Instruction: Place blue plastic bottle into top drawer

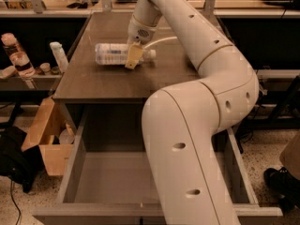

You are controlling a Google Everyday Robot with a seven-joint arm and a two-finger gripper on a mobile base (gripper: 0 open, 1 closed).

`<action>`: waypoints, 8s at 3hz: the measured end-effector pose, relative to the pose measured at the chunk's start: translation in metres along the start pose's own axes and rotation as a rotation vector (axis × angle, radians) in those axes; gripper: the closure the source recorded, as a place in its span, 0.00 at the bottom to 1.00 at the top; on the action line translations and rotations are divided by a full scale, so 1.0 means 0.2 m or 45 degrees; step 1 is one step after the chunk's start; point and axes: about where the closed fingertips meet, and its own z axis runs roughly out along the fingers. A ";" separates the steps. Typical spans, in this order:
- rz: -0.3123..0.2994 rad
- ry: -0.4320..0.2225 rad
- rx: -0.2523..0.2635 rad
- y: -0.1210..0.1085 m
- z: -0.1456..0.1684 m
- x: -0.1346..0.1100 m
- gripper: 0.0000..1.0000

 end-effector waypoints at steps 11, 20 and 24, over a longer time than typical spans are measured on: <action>0.207 -0.067 0.216 0.92 -0.29 0.08 1.00; 0.682 0.017 0.216 1.36 0.21 0.50 1.00; 0.854 0.095 0.080 1.49 0.62 0.79 1.00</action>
Offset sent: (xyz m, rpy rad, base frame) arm 0.0000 0.0000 0.0000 0.0000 0.0000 0.0000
